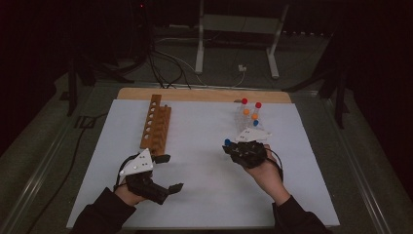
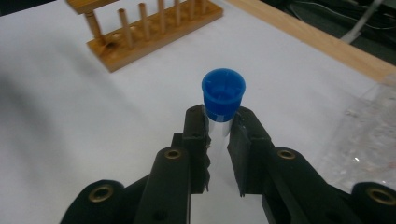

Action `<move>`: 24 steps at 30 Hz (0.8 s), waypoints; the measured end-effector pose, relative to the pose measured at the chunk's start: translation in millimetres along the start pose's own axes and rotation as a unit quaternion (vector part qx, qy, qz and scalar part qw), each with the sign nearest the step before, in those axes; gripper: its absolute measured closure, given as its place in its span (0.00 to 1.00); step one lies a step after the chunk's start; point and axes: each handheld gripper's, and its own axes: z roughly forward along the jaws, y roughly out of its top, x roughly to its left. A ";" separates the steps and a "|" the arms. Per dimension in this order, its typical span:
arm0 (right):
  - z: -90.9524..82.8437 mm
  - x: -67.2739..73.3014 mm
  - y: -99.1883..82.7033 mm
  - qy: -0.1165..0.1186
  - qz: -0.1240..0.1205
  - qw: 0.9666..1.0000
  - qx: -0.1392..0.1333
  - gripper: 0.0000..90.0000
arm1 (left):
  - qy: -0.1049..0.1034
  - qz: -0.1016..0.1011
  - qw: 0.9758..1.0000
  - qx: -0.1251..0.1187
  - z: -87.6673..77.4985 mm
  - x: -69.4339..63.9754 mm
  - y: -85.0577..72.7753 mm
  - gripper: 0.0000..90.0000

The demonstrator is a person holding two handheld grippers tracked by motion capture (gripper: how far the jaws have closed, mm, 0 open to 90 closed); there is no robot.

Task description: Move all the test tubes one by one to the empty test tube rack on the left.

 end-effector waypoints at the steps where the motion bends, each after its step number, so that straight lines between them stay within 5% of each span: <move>1: 0.6 2.5 -1.1 0.003 -0.002 1.000 0.001 0.85 | -0.003 0.001 1.000 -0.001 1.3 0.0 2.4 0.01; 14: 4.8 26.1 -6.4 0.039 -0.020 0.999 0.004 0.85 | -0.016 0.023 1.000 -0.005 26.2 -2.5 35.3 0.05; 24: 7.3 35.4 -10.4 0.058 -0.021 0.998 0.001 0.85 | -0.014 0.031 0.999 -0.013 47.5 -4.7 52.8 0.21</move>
